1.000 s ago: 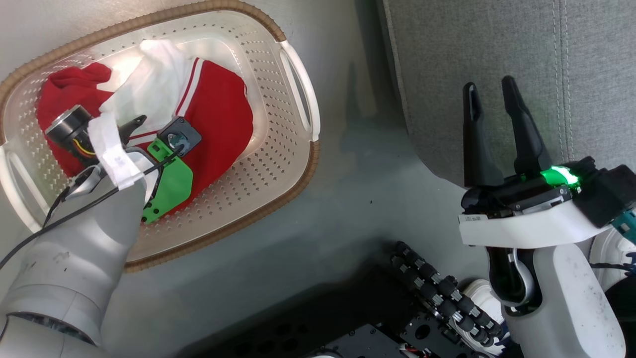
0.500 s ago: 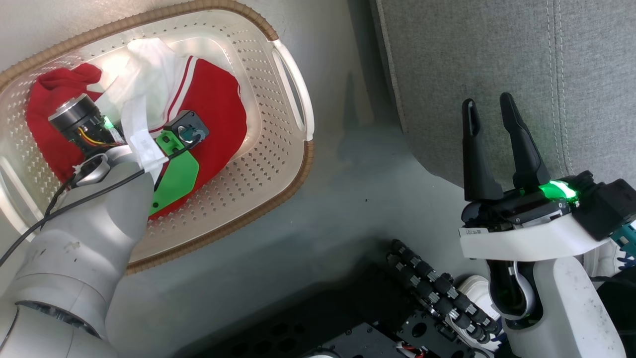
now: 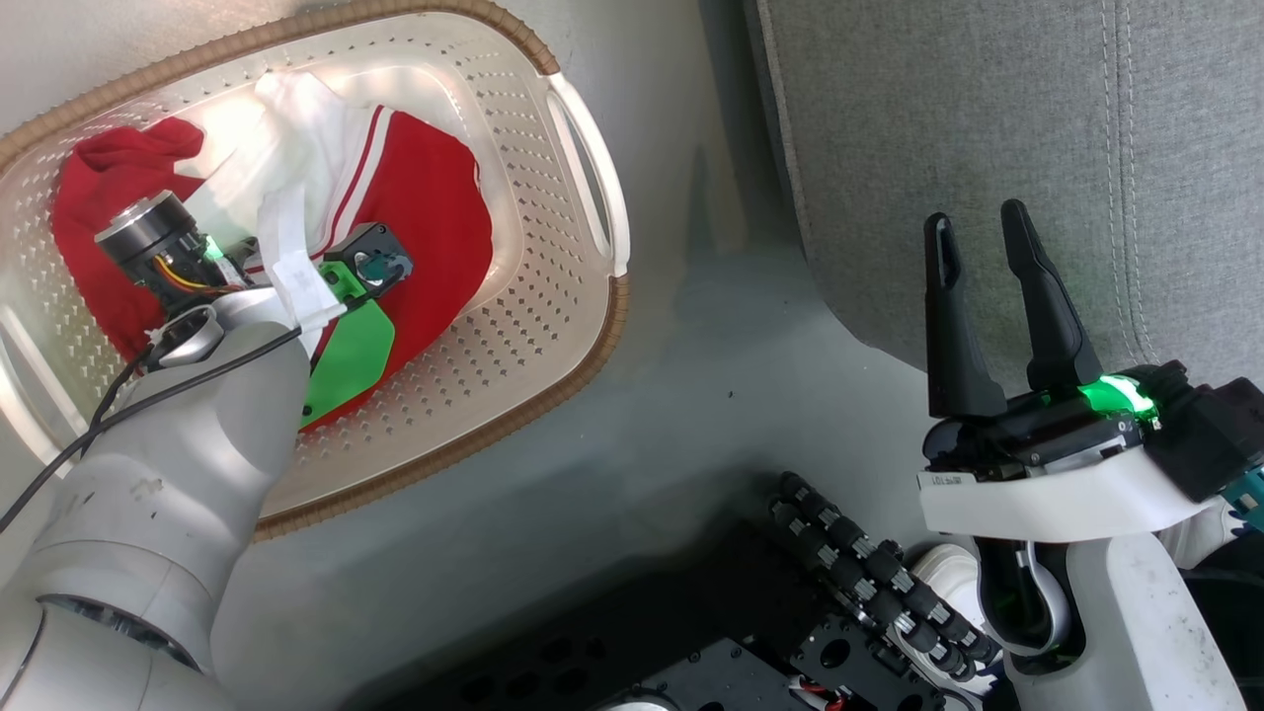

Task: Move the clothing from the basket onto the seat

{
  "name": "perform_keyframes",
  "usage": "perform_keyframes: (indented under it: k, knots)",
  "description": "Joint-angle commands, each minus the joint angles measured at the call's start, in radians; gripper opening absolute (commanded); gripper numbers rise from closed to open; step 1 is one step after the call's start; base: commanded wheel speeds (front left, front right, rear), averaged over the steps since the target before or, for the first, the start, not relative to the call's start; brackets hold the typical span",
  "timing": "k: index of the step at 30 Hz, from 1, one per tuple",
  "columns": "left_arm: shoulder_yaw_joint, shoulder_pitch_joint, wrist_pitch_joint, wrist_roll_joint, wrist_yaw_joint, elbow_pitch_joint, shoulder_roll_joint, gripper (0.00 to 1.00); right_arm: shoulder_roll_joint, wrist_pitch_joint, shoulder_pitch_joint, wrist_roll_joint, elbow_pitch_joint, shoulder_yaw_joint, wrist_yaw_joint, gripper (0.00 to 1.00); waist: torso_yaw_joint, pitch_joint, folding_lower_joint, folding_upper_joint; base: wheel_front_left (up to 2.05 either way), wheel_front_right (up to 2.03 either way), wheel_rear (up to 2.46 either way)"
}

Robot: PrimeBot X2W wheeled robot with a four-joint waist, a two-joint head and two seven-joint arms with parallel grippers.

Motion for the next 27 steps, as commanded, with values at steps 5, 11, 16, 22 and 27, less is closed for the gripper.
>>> perform_keyframes:
  k: [5,11,16,22,27]
  knots:
    - [-0.021,-0.017,0.034,-0.014,-0.006,0.004,-0.004,1.00,0.001,-0.003,0.019,-0.010,-0.018,0.000,0.000,1.00,0.000,0.003,0.0000,-0.0001,0.00,0.00,0.00]
    - [-0.047,-0.020,0.047,-0.028,-0.007,0.004,-0.012,1.00,0.001,-0.003,0.042,-0.024,-0.041,0.004,0.000,1.00,0.005,0.009,0.0000,-0.0001,0.05,0.05,0.05]
    - [-0.067,-0.023,0.041,-0.047,-0.007,0.005,-0.006,1.00,0.001,-0.003,0.060,-0.045,-0.061,0.004,0.000,1.00,0.017,0.018,0.0000,-0.0001,0.08,0.08,0.08]
    - [-0.099,-0.019,0.062,-0.072,-0.007,0.006,0.008,1.00,0.001,-0.003,0.069,-0.061,-0.078,0.009,0.000,1.00,0.028,0.024,0.0000,-0.0001,0.05,0.05,0.05]
    - [-0.126,-0.024,0.040,-0.103,-0.007,0.006,0.010,0.00,0.001,-0.003,0.061,-0.062,-0.073,0.015,0.000,1.00,0.027,0.022,0.0000,-0.0001,0.00,0.00,0.00]
